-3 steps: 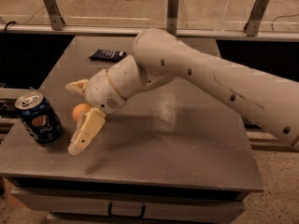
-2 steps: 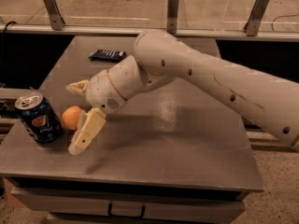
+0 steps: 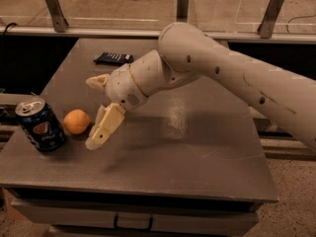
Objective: Move orange near pepsi can
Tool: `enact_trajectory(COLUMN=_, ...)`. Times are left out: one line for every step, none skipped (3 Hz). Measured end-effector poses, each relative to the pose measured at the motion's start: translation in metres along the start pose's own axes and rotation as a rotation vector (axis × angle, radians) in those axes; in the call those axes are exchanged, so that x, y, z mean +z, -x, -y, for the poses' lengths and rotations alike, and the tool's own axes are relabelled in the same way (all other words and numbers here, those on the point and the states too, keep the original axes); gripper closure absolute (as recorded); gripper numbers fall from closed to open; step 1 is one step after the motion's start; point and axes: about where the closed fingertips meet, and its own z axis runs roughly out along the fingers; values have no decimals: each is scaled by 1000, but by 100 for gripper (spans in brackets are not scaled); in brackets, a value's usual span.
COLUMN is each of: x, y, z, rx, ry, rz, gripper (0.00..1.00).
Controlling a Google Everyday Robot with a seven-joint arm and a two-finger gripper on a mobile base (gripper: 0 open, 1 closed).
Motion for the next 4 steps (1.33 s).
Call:
enact_trajectory(x=-95, y=2, z=38, rx=-11, ry=-206, rz=-55, gripper=0)
enact_trajectory(x=-223, y=16, z=60, rx=-50, ry=-490, rz=-137, gripper=0)
enact_trajectory(x=-337, y=50, z=52, rx=-116, ry=-748, rz=-228, gripper=0)
enact_trajectory(x=-339, y=56, z=52, rx=-125, ry=-752, rz=-225, gripper=0)
